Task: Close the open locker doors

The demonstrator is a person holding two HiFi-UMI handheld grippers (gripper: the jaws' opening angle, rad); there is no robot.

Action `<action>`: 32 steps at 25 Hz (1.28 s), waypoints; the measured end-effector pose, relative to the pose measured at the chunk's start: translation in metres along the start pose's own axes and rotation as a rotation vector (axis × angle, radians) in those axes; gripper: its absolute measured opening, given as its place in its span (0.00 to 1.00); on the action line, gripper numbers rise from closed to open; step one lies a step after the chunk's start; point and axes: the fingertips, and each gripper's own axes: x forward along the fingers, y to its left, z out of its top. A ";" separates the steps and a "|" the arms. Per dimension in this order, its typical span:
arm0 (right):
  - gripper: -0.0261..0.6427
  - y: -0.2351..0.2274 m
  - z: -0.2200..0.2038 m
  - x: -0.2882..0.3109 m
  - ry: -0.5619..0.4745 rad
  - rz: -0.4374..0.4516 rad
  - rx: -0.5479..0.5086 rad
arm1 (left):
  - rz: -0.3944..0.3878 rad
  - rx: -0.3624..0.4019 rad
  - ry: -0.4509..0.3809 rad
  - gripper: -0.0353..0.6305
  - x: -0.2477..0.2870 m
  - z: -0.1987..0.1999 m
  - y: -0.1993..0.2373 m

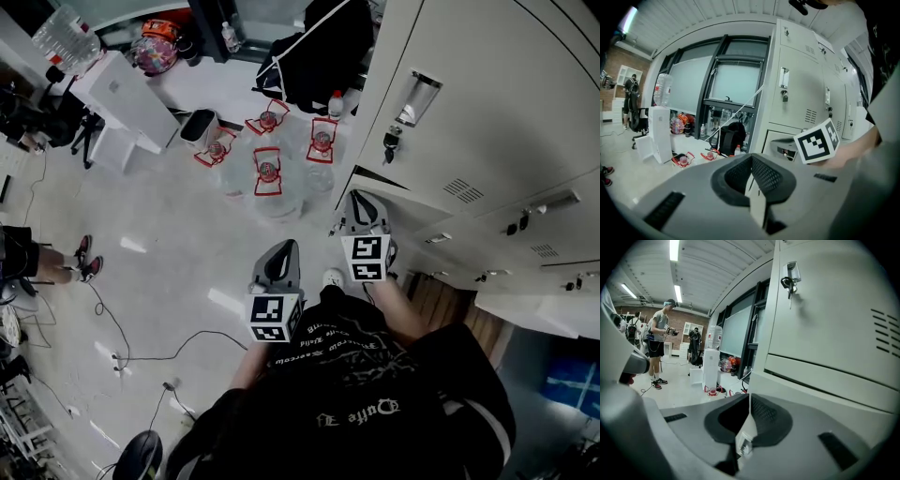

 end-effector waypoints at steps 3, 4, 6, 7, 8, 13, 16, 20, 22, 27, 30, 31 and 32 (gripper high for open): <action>0.06 -0.006 -0.002 0.008 0.008 0.008 -0.004 | 0.016 -0.001 -0.002 0.06 0.006 0.002 0.001; 0.06 -0.007 -0.003 0.011 0.011 0.010 -0.006 | 0.020 0.000 -0.003 0.06 0.008 0.003 0.001; 0.06 -0.010 -0.005 0.014 0.019 0.012 -0.006 | 0.024 0.001 -0.002 0.06 0.011 0.004 0.001; 0.06 -0.011 -0.006 0.016 0.022 0.013 -0.005 | 0.027 0.001 -0.002 0.06 0.012 0.005 0.001; 0.06 -0.013 -0.007 0.017 0.024 0.014 -0.004 | 0.029 0.001 -0.002 0.06 0.013 0.005 0.001; 0.06 -0.021 -0.005 0.023 0.018 0.013 -0.019 | 0.036 0.000 -0.007 0.06 0.020 0.007 -0.002; 0.05 -0.027 -0.002 0.027 0.014 0.008 -0.021 | 0.035 -0.002 -0.008 0.06 0.023 0.006 -0.004; 0.05 -0.028 -0.001 0.027 0.011 0.009 -0.035 | 0.030 0.000 -0.005 0.06 0.026 0.004 -0.008; 0.05 -0.028 -0.001 0.027 0.012 0.007 -0.022 | 0.024 0.001 -0.009 0.06 0.025 0.006 -0.010; 0.05 -0.027 0.002 0.027 -0.010 0.030 0.002 | 0.014 0.005 -0.018 0.06 0.019 0.005 -0.013; 0.05 -0.028 0.004 0.025 -0.013 0.022 0.047 | 0.003 0.015 -0.027 0.06 0.013 0.005 -0.015; 0.05 -0.027 0.005 0.023 -0.014 0.025 0.066 | 0.001 0.015 -0.030 0.06 0.010 0.006 -0.015; 0.05 -0.026 0.007 0.019 -0.017 0.031 0.083 | 0.000 0.014 -0.034 0.06 0.006 0.006 -0.015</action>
